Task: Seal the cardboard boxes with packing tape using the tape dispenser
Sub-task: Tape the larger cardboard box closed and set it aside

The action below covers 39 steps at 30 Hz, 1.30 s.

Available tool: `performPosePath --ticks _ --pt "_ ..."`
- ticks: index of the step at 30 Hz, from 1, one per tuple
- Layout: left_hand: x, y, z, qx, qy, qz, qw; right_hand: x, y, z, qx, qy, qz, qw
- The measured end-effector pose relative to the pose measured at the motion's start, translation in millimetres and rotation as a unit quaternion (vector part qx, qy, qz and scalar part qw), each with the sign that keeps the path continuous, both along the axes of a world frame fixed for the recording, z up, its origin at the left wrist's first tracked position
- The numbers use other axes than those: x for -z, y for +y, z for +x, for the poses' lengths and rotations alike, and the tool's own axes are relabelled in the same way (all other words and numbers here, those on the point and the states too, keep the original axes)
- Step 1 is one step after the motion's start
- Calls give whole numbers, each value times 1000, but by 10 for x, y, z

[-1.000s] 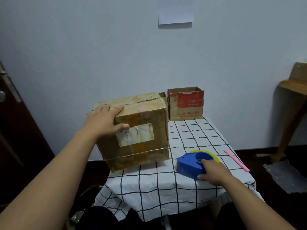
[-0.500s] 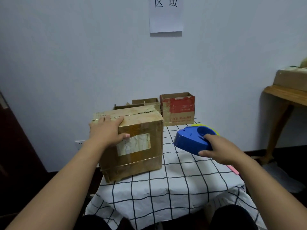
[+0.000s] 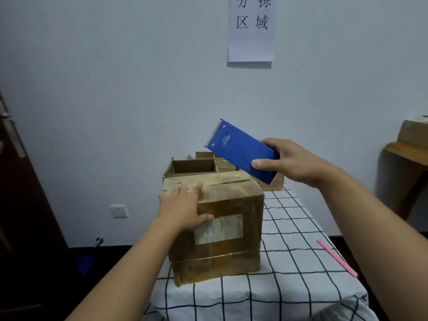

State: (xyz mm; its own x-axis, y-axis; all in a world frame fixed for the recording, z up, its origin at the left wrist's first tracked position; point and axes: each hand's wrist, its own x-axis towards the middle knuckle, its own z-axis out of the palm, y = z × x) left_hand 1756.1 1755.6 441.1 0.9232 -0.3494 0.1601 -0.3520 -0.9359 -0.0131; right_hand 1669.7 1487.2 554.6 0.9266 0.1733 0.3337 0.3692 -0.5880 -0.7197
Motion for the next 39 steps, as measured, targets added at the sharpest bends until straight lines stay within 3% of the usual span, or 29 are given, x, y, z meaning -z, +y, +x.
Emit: performPosePath --ticks 3,7,13,19,21,24,28,39 --pt "-40 1 17 -12 21 -66 998 39 172 286 -45 36 104 993" --pt "-145 37 72 -37 62 -185 980 215 283 572 -91 102 265 954" --pt "-147 51 119 -39 15 -243 969 251 281 798 -107 125 364 917" --pt "-166 16 115 -39 -6 -288 957 387 350 970 -18 147 420 896" --pt "-249 2 120 -19 -26 -385 922 408 354 1024 0 147 426 893" --pt "-504 -9 161 14 2 -549 836 424 359 1079 0 145 426 893" --pt "-818 -44 226 71 101 -606 786 411 381 1117 -6 147 412 899" --pt "-950 -95 291 116 143 -630 754 384 391 1168 -28 150 392 907"
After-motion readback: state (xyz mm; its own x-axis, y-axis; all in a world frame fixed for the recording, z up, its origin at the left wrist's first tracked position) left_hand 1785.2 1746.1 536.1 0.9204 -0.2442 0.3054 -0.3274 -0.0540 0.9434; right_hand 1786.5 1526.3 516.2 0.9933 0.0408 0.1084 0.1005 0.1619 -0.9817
